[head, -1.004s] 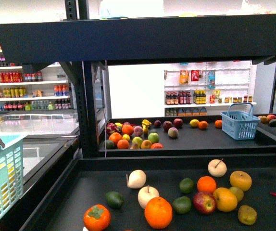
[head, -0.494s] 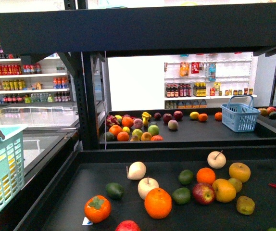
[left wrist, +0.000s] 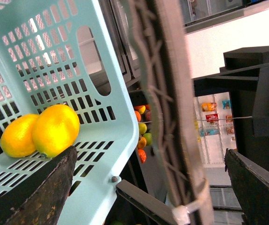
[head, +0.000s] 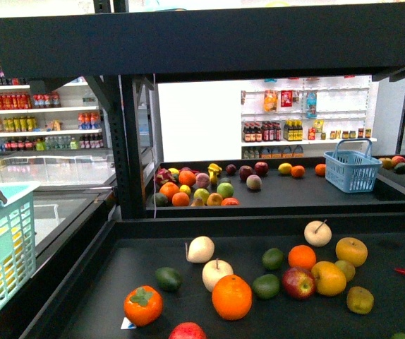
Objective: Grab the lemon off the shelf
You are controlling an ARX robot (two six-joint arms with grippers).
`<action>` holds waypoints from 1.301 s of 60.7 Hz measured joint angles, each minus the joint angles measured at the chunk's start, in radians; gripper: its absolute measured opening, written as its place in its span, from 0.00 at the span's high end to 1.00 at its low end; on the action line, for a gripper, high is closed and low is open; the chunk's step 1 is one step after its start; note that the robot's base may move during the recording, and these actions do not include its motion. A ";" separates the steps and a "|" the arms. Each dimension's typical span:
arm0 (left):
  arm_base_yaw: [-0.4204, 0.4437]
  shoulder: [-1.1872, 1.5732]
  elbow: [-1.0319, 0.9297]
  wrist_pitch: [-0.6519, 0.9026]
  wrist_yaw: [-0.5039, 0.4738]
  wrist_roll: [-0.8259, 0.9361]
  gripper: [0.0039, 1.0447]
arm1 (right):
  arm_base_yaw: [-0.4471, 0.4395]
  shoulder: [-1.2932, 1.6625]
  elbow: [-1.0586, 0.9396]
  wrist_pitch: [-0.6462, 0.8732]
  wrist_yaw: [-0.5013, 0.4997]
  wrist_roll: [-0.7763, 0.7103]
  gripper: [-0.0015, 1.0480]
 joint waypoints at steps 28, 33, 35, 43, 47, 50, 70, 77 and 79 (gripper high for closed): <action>-0.210 -0.558 -0.213 -0.335 -0.336 0.664 0.07 | 0.000 0.000 0.000 0.000 0.000 0.000 0.02; -0.327 -0.709 -0.297 -0.378 -0.418 0.729 0.07 | 0.000 0.000 0.000 0.000 0.000 0.000 0.02; -0.375 -0.759 -0.327 -0.385 -0.456 0.748 0.07 | 0.000 0.000 0.000 0.000 0.000 0.000 0.02; -0.687 -0.979 -0.464 -0.411 -0.769 0.819 0.08 | 0.000 0.000 0.000 0.000 0.000 0.000 0.02; -0.793 -1.076 -0.574 -0.301 -0.698 0.933 0.20 | 0.000 0.000 0.000 0.000 0.000 0.000 0.02; -0.850 -1.141 -0.667 -0.246 -0.713 0.996 0.29 | 0.000 0.000 0.000 0.000 0.000 0.000 0.02; -0.701 -1.408 -0.990 -0.227 -0.529 1.099 0.92 | 0.000 0.000 0.000 0.000 0.000 0.000 0.02; -0.615 -1.460 -1.035 -0.242 -0.448 1.102 0.98 | 0.000 0.000 0.000 0.000 0.000 0.000 0.02; -0.590 -1.476 -1.047 -0.245 -0.424 1.103 0.98 | 0.000 0.000 0.000 0.000 0.000 0.000 0.02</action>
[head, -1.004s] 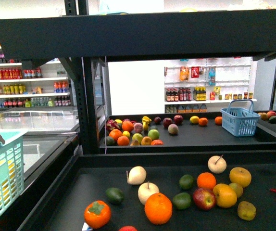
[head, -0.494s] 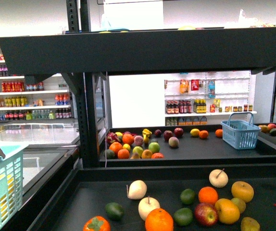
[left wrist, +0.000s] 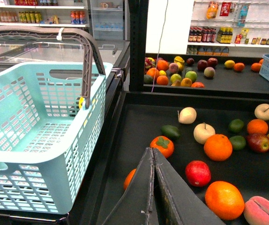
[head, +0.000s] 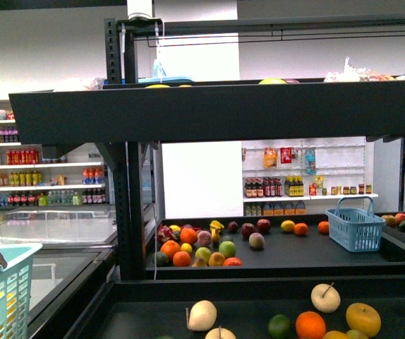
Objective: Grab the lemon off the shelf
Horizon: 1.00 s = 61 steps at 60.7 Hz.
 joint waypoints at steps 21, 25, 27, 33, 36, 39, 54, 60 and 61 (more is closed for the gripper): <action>0.235 -0.195 -0.056 -0.134 0.219 0.001 0.98 | 0.000 0.000 0.000 0.000 0.000 0.000 0.02; 0.242 -0.202 -0.064 -0.134 0.235 0.001 0.98 | 0.000 0.000 0.000 0.000 0.000 0.000 0.02; 0.242 -0.204 -0.068 -0.134 0.236 0.001 0.98 | 0.000 0.000 0.000 0.000 0.000 0.000 0.02; 0.244 -0.212 -0.076 -0.134 0.236 0.001 0.98 | 0.000 0.000 0.000 0.000 0.000 0.000 0.02; 0.245 -0.217 -0.081 -0.134 0.236 0.001 0.98 | 0.000 0.000 0.000 0.000 0.000 0.000 0.02; 0.245 -0.239 -0.102 -0.132 0.237 0.001 0.98 | 0.000 0.000 0.000 0.000 0.000 0.000 0.02; 0.245 -0.257 -0.120 -0.131 0.237 0.002 0.98 | 0.000 0.000 0.000 0.000 0.000 0.000 0.02; 0.245 -0.257 -0.120 -0.131 0.237 0.002 0.98 | 0.000 0.000 0.000 0.000 0.000 0.000 0.02; 0.245 -0.257 -0.120 -0.131 0.237 0.002 0.98 | 0.000 0.000 0.000 0.000 0.000 0.000 0.02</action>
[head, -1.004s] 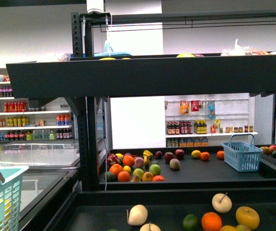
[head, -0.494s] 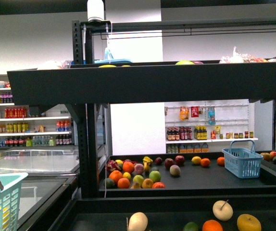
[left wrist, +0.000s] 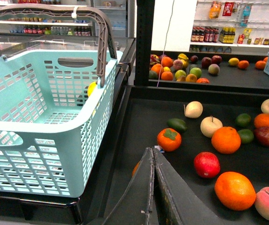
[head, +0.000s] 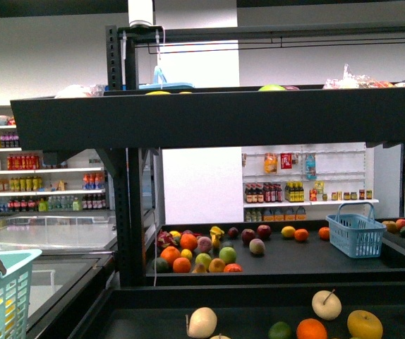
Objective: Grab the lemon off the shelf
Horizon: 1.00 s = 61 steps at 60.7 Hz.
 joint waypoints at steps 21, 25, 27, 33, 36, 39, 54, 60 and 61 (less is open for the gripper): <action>0.000 0.000 0.000 0.000 0.000 0.000 0.57 | 0.000 0.000 0.000 0.000 0.000 0.000 0.02; 0.000 0.000 0.000 0.000 0.000 0.000 0.45 | 0.000 0.000 0.000 0.000 0.000 0.000 0.02; 0.000 0.000 0.000 0.000 0.000 0.000 0.39 | 0.000 0.000 0.000 0.000 0.000 0.000 0.02; 0.000 0.000 0.000 0.000 0.000 0.000 0.20 | 0.000 0.000 0.000 0.000 0.000 0.000 0.02; 0.000 0.000 0.000 0.000 0.000 0.000 0.12 | 0.000 0.000 0.000 0.000 0.000 0.000 0.02; 0.000 0.000 0.000 0.000 0.000 0.002 0.06 | 0.000 0.000 0.000 0.000 0.000 0.000 0.02; 0.000 0.000 0.000 0.000 0.000 0.002 0.07 | 0.000 0.000 0.000 0.000 0.000 0.000 0.02; 0.000 0.000 0.000 0.000 0.000 0.002 0.07 | 0.000 0.000 0.000 0.000 0.000 0.000 0.02; 0.000 0.000 0.000 0.000 0.000 0.002 0.07 | 0.000 0.000 0.000 0.000 0.000 0.000 0.02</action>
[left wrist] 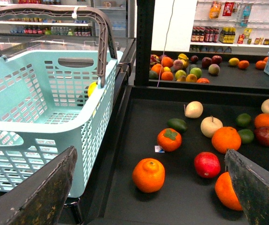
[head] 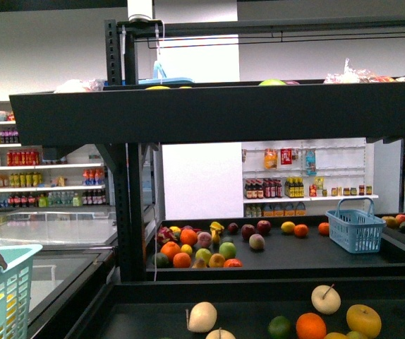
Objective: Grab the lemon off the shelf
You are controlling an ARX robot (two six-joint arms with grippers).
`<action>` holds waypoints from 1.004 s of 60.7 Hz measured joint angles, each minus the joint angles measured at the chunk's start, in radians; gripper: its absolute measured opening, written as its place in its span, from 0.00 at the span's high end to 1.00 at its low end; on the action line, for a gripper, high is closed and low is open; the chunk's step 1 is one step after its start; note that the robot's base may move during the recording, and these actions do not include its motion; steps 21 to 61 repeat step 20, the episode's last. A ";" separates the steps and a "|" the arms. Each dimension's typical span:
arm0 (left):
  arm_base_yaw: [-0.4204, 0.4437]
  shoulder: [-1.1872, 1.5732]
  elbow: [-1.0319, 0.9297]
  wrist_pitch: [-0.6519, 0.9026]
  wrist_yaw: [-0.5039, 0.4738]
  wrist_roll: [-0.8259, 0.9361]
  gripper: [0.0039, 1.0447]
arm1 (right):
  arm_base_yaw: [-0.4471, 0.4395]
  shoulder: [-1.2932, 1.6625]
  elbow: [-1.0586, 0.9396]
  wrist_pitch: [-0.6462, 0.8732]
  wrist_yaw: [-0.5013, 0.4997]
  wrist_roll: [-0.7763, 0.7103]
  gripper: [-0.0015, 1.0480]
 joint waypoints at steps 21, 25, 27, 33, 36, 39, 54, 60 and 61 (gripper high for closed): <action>0.000 0.000 0.000 0.000 0.000 0.000 0.07 | 0.000 0.000 0.000 0.000 0.000 0.000 0.02; 0.000 0.000 0.000 0.000 0.000 0.000 0.07 | 0.000 0.000 0.000 0.000 0.000 0.000 0.02; 0.000 0.000 0.000 0.000 0.000 0.000 0.07 | 0.000 0.000 0.000 0.000 0.000 0.000 0.02; 0.000 0.000 0.000 0.000 0.000 0.000 0.07 | 0.000 0.000 0.000 0.000 0.000 0.000 0.02; 0.000 0.000 0.000 0.000 0.000 0.000 0.07 | 0.000 0.000 0.000 0.000 0.000 0.000 0.02; 0.000 0.000 0.000 0.000 0.000 0.000 0.07 | 0.000 0.000 0.000 0.000 0.000 0.000 0.02; 0.000 0.000 0.000 0.000 0.000 0.000 0.07 | 0.000 0.000 0.000 0.000 0.000 0.000 0.02; 0.000 0.000 0.000 0.000 0.000 0.000 0.07 | 0.000 0.000 0.000 0.000 0.000 0.000 0.02; 0.000 0.000 0.000 0.000 0.000 0.000 0.07 | 0.000 0.000 0.000 0.000 0.000 0.000 0.02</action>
